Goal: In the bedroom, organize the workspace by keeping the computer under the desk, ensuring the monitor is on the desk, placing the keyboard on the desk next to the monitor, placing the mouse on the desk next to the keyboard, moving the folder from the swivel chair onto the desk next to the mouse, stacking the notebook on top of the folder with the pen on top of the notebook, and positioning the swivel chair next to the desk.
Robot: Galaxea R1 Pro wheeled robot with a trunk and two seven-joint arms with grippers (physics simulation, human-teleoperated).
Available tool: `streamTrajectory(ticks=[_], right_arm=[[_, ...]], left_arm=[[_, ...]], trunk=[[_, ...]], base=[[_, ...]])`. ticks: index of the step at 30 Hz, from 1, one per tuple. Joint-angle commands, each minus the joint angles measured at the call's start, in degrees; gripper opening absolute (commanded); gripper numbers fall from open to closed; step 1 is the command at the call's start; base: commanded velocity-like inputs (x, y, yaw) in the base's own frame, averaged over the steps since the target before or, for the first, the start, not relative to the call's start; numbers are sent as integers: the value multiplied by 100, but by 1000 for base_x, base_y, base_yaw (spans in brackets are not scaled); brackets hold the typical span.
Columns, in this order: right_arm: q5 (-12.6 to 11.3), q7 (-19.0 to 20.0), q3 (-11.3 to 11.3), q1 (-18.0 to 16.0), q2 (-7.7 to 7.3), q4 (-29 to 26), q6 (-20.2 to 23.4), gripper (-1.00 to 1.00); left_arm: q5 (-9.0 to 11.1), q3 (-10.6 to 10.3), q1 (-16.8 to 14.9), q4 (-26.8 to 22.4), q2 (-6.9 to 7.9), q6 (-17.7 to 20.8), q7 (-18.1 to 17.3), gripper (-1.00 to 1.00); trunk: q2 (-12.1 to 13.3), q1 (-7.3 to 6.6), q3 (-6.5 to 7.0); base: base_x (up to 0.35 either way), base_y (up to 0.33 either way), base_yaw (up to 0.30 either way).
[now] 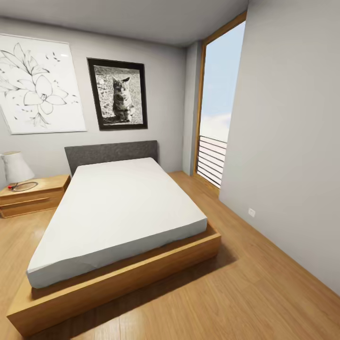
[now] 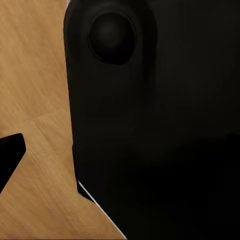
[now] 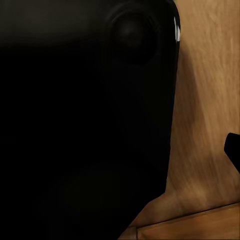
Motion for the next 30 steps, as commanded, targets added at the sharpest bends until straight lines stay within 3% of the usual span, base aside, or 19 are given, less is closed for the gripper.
streamTrajectory(ticks=[1, 7, 11, 26, 29, 30], right_arm=[[0, 0, 0, -1, 0, 0, 0, 100], [-30, 23, -37, -70, 139, 124, 7, 100], [-39, 18, -38, -77, 127, 113, -36, 100], [-43, 18, -18, -80, 141, 38, -486, 100], [-45, 13, -20, -80, 153, -173, -998, 100], [-48, 12, -22, -80, 155, -326, -1352, 100]], left_arm=[[0, 0, -1, 0, 0, 0, 0, 100], [0, 9, -1, -114, -194, 26, -43, 100], [0, 9, -1, -130, -304, 26, -42, 100], [5, 14, -1, -134, -296, 23, -24, 100], [5, 11, -1, -182, -284, 0, -24, 100], [7, 10, -1, -285, -275, -8, -25, 100]], trunk=[[-1, 0, -3], [239, -131, 105], [400, -219, 177], [1001, -549, 446], [1122, -615, 500], [1162, -637, 518]], base=[[0, 0, 0], [0, 0, 0], [0, 0, 0], [0, 0, 0], [0, 0, 0], [0, 0, 0]])
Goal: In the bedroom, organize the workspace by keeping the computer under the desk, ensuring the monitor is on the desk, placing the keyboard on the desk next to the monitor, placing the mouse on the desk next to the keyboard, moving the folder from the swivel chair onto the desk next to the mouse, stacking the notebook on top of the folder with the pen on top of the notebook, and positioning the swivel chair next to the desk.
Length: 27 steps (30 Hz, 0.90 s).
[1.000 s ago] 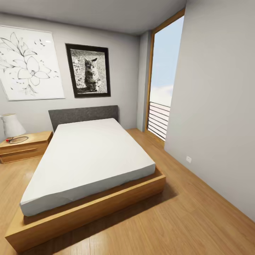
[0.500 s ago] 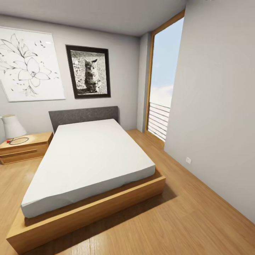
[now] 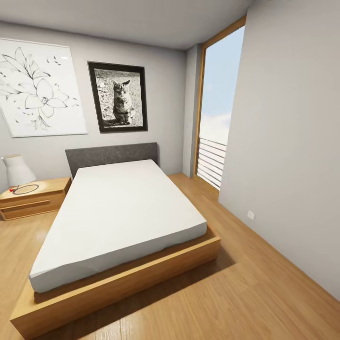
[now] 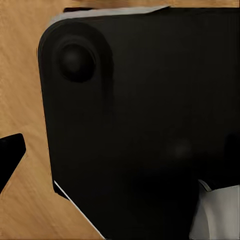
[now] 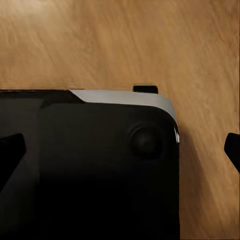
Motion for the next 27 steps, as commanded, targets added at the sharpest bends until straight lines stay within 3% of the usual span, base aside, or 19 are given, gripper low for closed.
streamTrajectory(ticks=[1, 4, 7, 11, 13, 14, 19, 21, 23, 27], right_arm=[[-11, 0, -5, -1, 2, -154, -457, 100], [-17, -3, -7, -1, 5, -570, -1729, 100], [-25, -34, -12, -3, 13, -1001, -2337, 100], [-26, -358, -16, -22, 9, -1688, -2533, 100], [-27, -527, -16, -24, 6, -1904, -2573, 100], [-23, -600, -16, -25, 0, -2036, -2589, 100], [-13, -716, -14, -27, 5, -2177, -2610, 100], [-15, -726, -6, -28, 13, -2051, -2628, 100], [-5, -727, 15, -28, 22, -1917, -2653, 100], [18, -717, 43, -28, 65, -1778, -2694, 100]], left_arm=[[2, 0, 1, -180, 7, -4, -3, 100], [9, 0, 1, -614, 5, -9, -4, 100], [11, 0, 1, -1119, -12, -96, -1, 100], [46, 7, 1, -2177, -1, -581, 37, 100], [180, 34, 1, -2448, 2, -670, 40, 100], [343, 68, 1, -2553, 5, -705, 37, 100], [1067, 191, 1, -2619, 98, -875, 29, 100], [1228, 246, 1, -2580, 148, -975, 13, 100], [1514, 357, 1, -2520, 204, -1271, -19, 100], [1702, 417, 1, -2326, 253, -1841, -19, 100]], trunk=[[38, -23, 12], [159, -89, 66], [279, -154, 120], [439, -242, 192], [520, -286, 228], [560, -308, 246], [760, -418, 335], [840, -462, 371], [881, -484, 389], [881, -484, 389]], base=[[0, 0, 0], [0, 0, 0], [0, 0, 0], [0, 0, 0], [0, 0, 0], [0, 0, 0], [0, 0, 0], [0, 0, 0], [0, 0, 0], [0, 0, 0]])
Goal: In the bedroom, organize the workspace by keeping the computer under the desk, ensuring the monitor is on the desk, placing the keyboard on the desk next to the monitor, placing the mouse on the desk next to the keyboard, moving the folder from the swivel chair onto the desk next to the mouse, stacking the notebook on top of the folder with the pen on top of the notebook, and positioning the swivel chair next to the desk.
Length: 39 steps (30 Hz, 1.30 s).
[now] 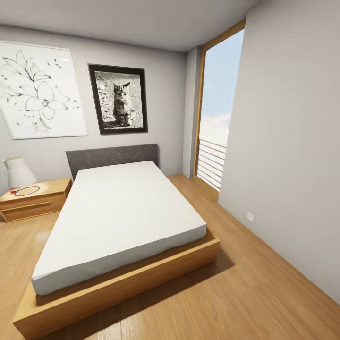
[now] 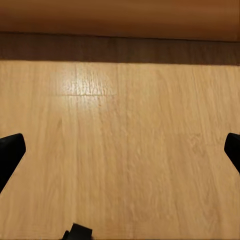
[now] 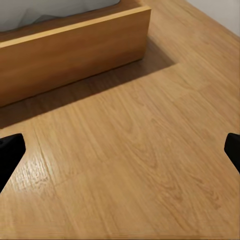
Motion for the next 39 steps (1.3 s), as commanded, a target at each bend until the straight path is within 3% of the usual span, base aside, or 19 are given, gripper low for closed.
streamTrajectory(ticks=[1, 6, 18, 21, 25, 29, 33, 39], right_arm=[[4, -17, 4, -3, 5, 18, -19, 100], [13, -23, -3, -3, 8, 49, -26, 100], [14, -24, 1, -3, 16, 58, -138, 100], [16, -22, -1, -3, 23, 67, -516, 100], [30, -16, 8, -3, 22, 314, -1154, 100], [39, -15, 13, -3, 20, 428, -1354, 100], [42, -15, 14, -3, 20, 456, -1398, 100], [47, -15, 17, -3, 20, 466, -1406, 100]], left_arm=[[45, 9, 0, 95, 1, -142, -4, 100], [61, -100, 0, 291, -12, -487, -5, 100], [60, -264, 0, 316, -20, -571, 3, 100], [61, -269, 0, 314, -11, -930, -4, 100], [58, -275, 0, 319, -19, -1725, -12, 100], [-96, -279, 0, 323, -16, -2329, -19, 100], [-369, -276, 0, 397, -25, -2554, 1, 100], [-435, -265, 0, 473, -10, -2711, 22, 100]], trunk=[[-4, 0, -6], [-4, 0, -6], [-4, 0, -6], [-4, 0, -6], [-4, 0, -6], [-4, 0, -6], [-4, 0, -6], [-4, 0, -6]], base=[[0, 0, 0], [0, 0, 139], [0, 0, 269], [0, 0, 281], [0, 0, 284], [0, 0, 286], [0, 0, 287], [0, 0, 287]])
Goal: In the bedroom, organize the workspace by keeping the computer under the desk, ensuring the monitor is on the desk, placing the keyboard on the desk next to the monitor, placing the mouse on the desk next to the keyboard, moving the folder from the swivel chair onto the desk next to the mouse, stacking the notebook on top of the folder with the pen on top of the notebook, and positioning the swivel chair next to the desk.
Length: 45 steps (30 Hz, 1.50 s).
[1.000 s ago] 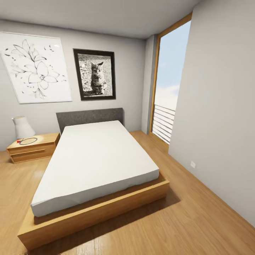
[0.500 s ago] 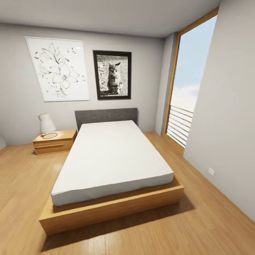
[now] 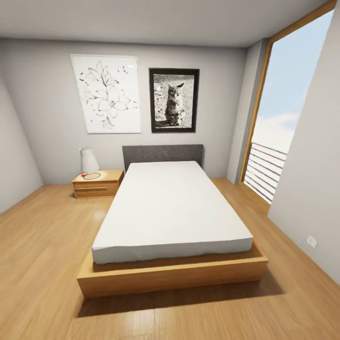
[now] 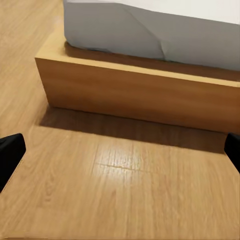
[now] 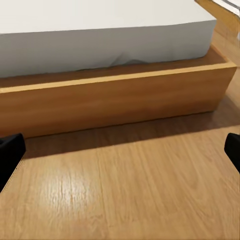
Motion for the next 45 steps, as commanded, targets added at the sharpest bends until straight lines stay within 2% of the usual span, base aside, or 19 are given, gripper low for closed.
streamTrajectory(ticks=[1, 6, 17, 41, 45], right_arm=[[7, -24, 7, -3, 1, 3, -14, 100], [124, -24, 4, -3, 1, 6, -14, 100], [157, -24, 2, -3, 1, 6, -14, 100], [159, -32, -8, -3, -2, 56, 0, 100], [164, -33, 0, -3, 0, 58, -4, 100]], left_arm=[[-5, 15, 0, -1, 0, -19, 22, 100], [-6, 16, 0, 1, -14, -27, 343, 100], [-7, 10, 0, 10, -16, -11, 400, 100], [-15, -27, 0, 227, -27, 67, 394, 100], [-19, -94, 0, 275, -32, 69, 397, 100]], trunk=[[-4, 0, -6], [-4, 0, -6], [-4, 0, -6], [-4, 0, -6], [-4, 0, -6]], base=[[0, 0, 287], [0, 0, 287], [37, 0, 287], [315, 0, 287], [327, 0, 287]])
